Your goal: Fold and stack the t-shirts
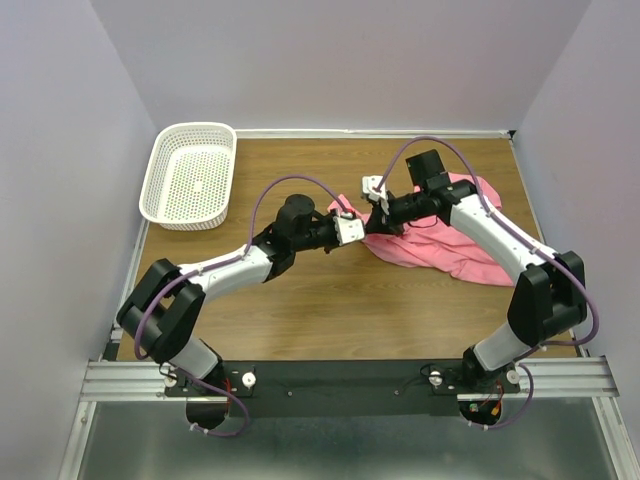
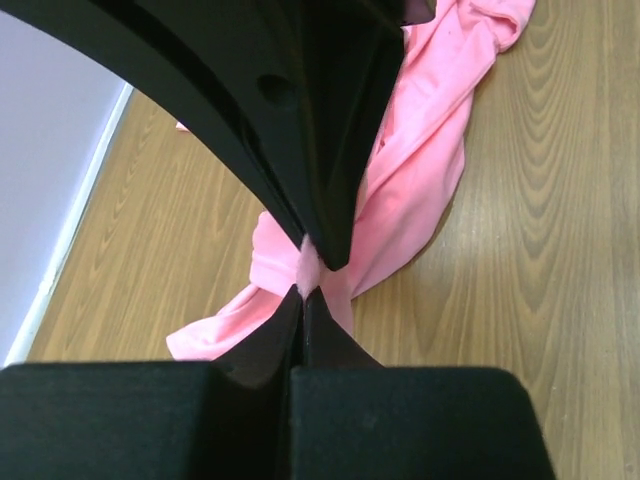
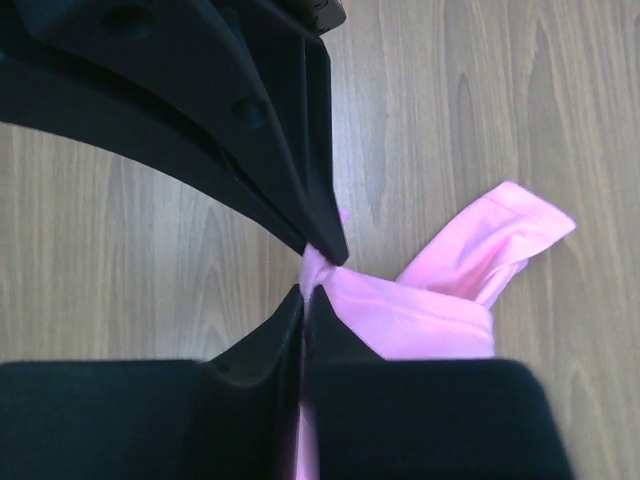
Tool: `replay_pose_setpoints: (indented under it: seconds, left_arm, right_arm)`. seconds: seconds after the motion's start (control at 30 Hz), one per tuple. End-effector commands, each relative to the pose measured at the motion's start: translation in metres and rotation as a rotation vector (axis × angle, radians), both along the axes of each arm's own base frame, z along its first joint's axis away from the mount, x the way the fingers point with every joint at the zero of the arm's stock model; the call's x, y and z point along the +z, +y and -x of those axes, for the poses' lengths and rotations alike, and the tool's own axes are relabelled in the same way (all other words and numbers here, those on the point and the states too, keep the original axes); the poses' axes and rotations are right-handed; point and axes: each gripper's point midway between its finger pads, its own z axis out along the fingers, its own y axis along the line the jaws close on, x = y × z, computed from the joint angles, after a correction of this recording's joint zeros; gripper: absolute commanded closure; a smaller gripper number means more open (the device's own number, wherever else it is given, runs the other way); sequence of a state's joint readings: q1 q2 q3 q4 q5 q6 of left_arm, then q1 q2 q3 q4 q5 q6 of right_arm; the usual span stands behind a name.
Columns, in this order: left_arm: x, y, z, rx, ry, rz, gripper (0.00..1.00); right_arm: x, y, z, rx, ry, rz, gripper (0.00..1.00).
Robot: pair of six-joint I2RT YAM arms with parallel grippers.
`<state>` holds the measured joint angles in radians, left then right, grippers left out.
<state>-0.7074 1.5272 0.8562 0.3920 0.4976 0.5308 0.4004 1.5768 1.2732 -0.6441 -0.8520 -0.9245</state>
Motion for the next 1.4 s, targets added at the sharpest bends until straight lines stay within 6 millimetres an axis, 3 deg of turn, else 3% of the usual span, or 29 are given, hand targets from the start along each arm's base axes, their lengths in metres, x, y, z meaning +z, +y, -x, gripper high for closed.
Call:
replay_pose_setpoints:
  seconds: [0.0, 0.07, 0.13, 0.17, 0.2, 0.23, 0.27, 0.37, 0.4, 0.43, 0.47, 0.53, 0.63, 0.83, 1.37]
  left_arm:
    - [0.001, 0.002, -0.008, 0.058, 0.024, -0.009, 1.00]
    - [-0.003, 0.010, -0.013, 0.125, 0.059, -0.018, 1.00]
    - [-0.003, 0.021, -0.013, 0.198, 0.087, -0.001, 1.00]
    - [0.006, 0.025, -0.010, 0.213, 0.083, 0.026, 1.00]
    - [-0.004, 0.031, -0.004, 0.241, 0.122, 0.031, 1.00]
    - [0.000, 0.034, -0.003, 0.251, 0.120, 0.057, 1.00]
    - [0.000, 0.040, 0.003, 0.259, 0.127, 0.071, 1.00]
    - [0.004, 0.046, 0.010, 0.280, 0.142, 0.110, 1.00]
    - [0.000, 0.048, 0.012, 0.288, 0.155, 0.109, 1.00]
    - [0.003, 0.049, 0.015, 0.291, 0.158, 0.120, 1.00]
    - [0.000, 0.052, 0.016, 0.298, 0.164, 0.119, 1.00]
    - [0.000, 0.054, 0.018, 0.302, 0.167, 0.125, 1.00]
    - [0.006, 0.059, 0.023, 0.311, 0.167, 0.149, 1.00]
    - [0.003, 0.063, 0.027, 0.321, 0.174, 0.157, 1.00]
    - [0.006, 0.060, 0.026, 0.310, 0.175, 0.162, 1.00]
  right_arm:
    - [0.008, 0.000, -0.002, -0.034, -0.014, 0.003, 0.78]
    - [0.013, -0.017, -0.037, -0.239, -0.026, 0.061, 0.36]
    - [0.020, -0.041, -0.078, -0.419, -0.049, 0.038, 0.22]
    - [0.021, -0.076, -0.108, -0.598, -0.019, 0.029, 0.17]
    - [0.008, -0.091, -0.130, -0.677, 0.021, 0.032, 0.17]
    - [-0.001, -0.106, -0.146, -0.777, 0.097, 0.017, 0.18]
    - [-0.014, -0.137, -0.182, -0.905, 0.128, 0.026, 0.20]
    - [-0.040, -0.164, -0.219, -1.002, 0.173, 0.042, 0.24]
    - [-0.037, -0.166, -0.237, -1.017, 0.147, 0.037, 0.25]
    - [-0.064, -0.171, -0.249, -1.047, 0.180, 0.074, 0.27]
    - [-0.074, -0.172, -0.259, -1.060, 0.185, 0.082, 0.28]
    - [-0.086, -0.177, -0.287, -1.098, 0.174, 0.086, 0.30]
    - [-0.096, -0.184, -0.311, -1.141, 0.144, 0.103, 0.30]
    - [-0.119, -0.180, -0.319, -1.139, 0.183, 0.099, 0.36]
    - [-0.146, -0.179, -0.297, -1.040, 0.220, 0.160, 0.39]
